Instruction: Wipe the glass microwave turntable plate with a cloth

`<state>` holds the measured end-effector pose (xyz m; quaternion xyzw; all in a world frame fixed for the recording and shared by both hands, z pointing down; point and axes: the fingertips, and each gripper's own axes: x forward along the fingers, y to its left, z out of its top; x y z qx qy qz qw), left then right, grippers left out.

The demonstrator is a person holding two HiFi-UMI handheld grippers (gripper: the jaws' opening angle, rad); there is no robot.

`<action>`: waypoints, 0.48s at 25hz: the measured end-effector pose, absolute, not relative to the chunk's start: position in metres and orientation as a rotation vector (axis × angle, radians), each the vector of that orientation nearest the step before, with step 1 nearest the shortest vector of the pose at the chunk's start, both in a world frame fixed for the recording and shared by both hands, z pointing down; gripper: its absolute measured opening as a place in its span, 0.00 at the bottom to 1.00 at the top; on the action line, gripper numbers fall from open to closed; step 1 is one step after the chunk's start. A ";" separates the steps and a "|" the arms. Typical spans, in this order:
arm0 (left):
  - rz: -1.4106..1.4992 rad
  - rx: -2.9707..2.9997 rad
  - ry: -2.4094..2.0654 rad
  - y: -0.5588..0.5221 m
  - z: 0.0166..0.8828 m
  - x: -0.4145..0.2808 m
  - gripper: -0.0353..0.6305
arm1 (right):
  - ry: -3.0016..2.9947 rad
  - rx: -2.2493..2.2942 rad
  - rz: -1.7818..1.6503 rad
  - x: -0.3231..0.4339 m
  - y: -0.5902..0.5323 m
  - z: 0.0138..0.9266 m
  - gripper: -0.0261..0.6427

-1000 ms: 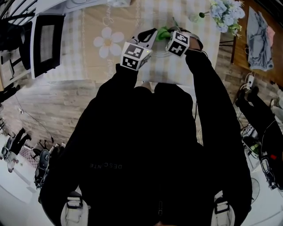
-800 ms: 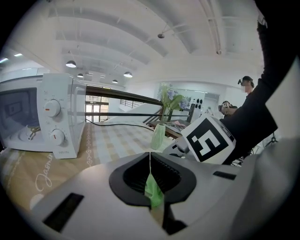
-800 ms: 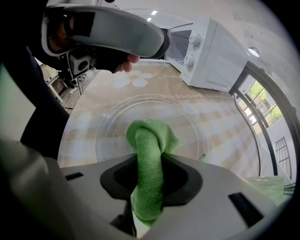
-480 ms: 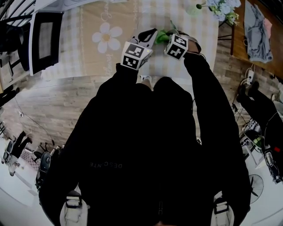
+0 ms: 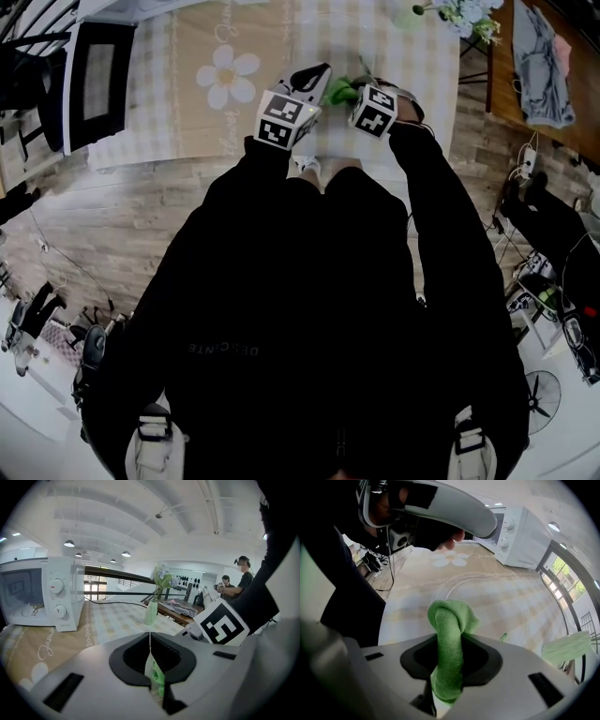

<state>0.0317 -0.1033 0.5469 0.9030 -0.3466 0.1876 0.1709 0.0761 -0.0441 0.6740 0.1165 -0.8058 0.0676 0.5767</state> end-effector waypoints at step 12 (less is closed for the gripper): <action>0.520 2.589 -0.980 -0.093 0.535 0.030 0.09 | -1.853 0.197 0.168 0.073 -0.010 0.672 0.23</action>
